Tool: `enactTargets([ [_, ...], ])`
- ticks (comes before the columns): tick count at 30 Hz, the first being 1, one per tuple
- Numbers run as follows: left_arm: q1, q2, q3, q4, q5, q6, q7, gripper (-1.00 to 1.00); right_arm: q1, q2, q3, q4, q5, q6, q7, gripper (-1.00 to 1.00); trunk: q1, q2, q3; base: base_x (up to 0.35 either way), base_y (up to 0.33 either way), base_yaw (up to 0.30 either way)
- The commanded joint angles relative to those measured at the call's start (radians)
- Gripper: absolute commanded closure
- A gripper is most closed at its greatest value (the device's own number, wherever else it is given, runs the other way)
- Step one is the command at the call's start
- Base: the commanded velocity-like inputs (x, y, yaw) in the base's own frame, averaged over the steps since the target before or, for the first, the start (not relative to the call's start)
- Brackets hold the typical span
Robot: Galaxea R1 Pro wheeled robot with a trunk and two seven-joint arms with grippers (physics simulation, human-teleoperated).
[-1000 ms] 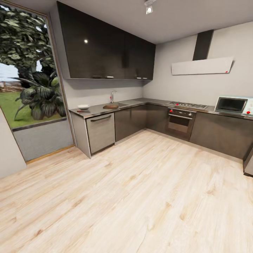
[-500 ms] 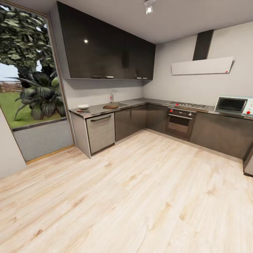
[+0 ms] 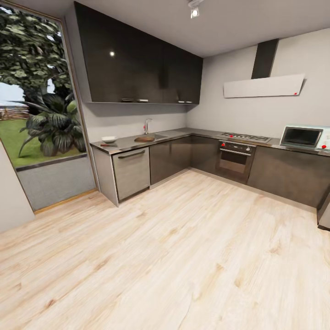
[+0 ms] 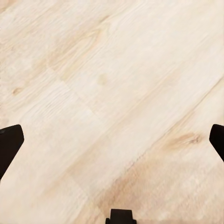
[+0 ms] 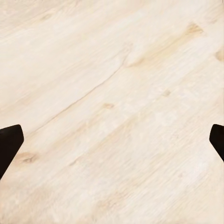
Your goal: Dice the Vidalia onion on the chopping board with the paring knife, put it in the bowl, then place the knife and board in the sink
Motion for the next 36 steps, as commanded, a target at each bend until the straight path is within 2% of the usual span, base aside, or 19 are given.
enactTargets([
  [1,0.000,0.000,0.001,-0.003,0.001,-0.003,0.000,-1.00,0.000,0.000,-0.002,0.000,0.008,-0.003,0.000,-1.00,0.000,0.000,-0.001,0.000,0.000,0.000],
  [6,0.000,-0.001,0.000,-0.003,0.002,-0.037,0.001,-1.00,0.000,0.001,-0.004,0.000,0.007,-0.004,-0.002,-1.00,0.000,0.000,-0.001,0.000,0.000,0.000],
  [10,0.000,-0.002,-0.002,0.014,0.004,-0.099,0.000,-1.00,0.000,0.000,-0.004,0.003,0.006,-0.005,-0.001,-1.00,0.000,0.000,-0.001,0.000,0.000,-0.007],
  [13,0.000,-0.012,-0.002,0.029,0.003,-0.121,0.000,-1.00,0.000,0.000,-0.004,0.005,0.006,-0.005,-0.001,-1.00,0.000,0.000,0.000,0.015,0.000,-0.078],
  [17,0.000,-0.023,-0.002,0.037,0.003,-0.129,-0.001,-1.00,0.000,0.001,-0.004,0.009,0.006,-0.012,-0.001,-1.00,0.000,0.000,0.002,0.125,-0.060,-0.115],
  [36,0.000,-0.026,-0.002,0.050,0.002,-0.132,-0.001,-1.00,0.000,0.003,-0.002,0.012,0.006,-0.025,-0.002,-1.00,0.000,0.000,0.003,0.235,-0.210,-0.011],
])
